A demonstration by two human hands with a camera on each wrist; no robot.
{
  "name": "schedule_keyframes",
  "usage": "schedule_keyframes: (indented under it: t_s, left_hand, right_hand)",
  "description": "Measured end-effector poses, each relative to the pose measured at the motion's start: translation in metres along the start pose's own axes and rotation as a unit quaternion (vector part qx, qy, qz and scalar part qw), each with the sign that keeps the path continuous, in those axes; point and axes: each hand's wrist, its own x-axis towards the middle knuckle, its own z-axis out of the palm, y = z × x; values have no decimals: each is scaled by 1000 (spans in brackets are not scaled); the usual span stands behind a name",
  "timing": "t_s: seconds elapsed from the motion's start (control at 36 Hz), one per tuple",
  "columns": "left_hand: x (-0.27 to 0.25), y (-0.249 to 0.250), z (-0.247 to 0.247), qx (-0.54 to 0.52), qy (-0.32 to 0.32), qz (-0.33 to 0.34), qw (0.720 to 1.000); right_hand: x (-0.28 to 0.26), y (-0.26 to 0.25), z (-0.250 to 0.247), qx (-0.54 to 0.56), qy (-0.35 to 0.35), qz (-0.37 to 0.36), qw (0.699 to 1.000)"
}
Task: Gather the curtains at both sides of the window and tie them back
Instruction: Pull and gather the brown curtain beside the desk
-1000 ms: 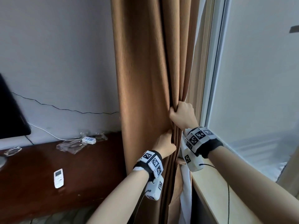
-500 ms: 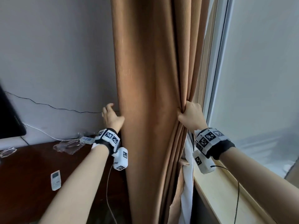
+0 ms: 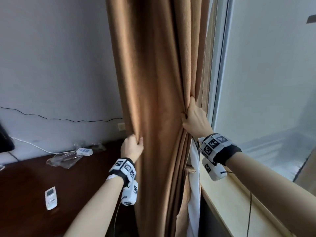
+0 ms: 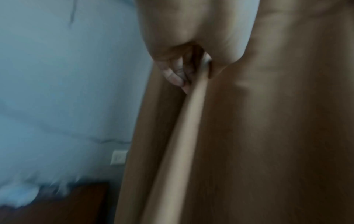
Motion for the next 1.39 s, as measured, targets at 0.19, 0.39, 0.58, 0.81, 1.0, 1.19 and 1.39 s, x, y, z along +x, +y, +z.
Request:
schedule_keyframes:
  t_s: [0.19, 0.39, 0.58, 0.81, 1.0, 1.19, 1.39]
  left_hand:
    - [-42, 50, 12, 73, -59, 165, 982]
    - [-62, 86, 22, 2, -133, 139, 981]
    - [-64, 118, 37, -52, -219, 103, 969]
    - [-59, 130, 54, -8, -236, 143, 961]
    - [-62, 122, 62, -29, -260, 141, 955]
    - [-41, 99, 47, -92, -275, 153, 945]
    - [32, 27, -1, -115, 125, 69, 983]
  right_hand:
    - [-6, -4, 0, 28, 19, 2, 999]
    - [-10, -4, -5, 45, 20, -15, 999]
    - [-14, -9, -15, 64, 18, 8, 998]
    - [-22, -12, -25, 125, 38, 7, 991]
    - [-16, -7, -17, 129, 48, 41, 990]
    - [-2, 8, -5, 191, 42, 140, 971]
    - [7, 15, -7, 194, 17, 146, 970]
